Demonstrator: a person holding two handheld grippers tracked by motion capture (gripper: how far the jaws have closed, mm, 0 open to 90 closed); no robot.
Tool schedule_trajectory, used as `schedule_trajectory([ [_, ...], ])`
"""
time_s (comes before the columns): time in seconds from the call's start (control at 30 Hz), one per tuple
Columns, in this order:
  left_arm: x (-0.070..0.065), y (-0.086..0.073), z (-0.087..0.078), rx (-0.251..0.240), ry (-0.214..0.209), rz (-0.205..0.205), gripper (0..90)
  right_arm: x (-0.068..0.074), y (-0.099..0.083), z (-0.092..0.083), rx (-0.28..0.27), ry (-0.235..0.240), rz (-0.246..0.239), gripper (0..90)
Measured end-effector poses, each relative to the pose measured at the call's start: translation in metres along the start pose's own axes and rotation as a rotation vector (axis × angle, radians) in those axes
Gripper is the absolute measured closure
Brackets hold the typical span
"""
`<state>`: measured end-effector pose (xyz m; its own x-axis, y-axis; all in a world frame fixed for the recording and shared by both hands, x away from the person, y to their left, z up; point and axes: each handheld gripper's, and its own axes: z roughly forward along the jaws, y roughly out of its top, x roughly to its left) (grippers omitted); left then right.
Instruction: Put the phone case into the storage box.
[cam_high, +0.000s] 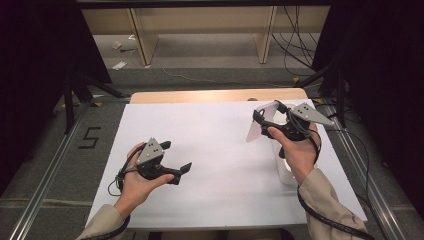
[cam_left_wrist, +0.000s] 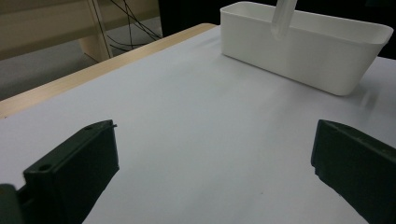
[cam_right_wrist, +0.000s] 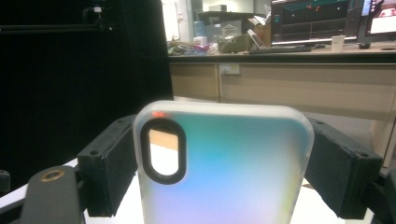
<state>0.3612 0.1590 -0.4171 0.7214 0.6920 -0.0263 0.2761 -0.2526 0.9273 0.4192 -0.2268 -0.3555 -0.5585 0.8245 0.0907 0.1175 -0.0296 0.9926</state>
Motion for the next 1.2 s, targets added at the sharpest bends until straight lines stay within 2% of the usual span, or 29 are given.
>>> schedule_trajectory([
  [1.2,0.002,-0.001,0.000,-0.007,0.007,-0.006,0.0,-0.022,0.007,-0.010,-0.009,-0.097,-0.006,18.1],
])
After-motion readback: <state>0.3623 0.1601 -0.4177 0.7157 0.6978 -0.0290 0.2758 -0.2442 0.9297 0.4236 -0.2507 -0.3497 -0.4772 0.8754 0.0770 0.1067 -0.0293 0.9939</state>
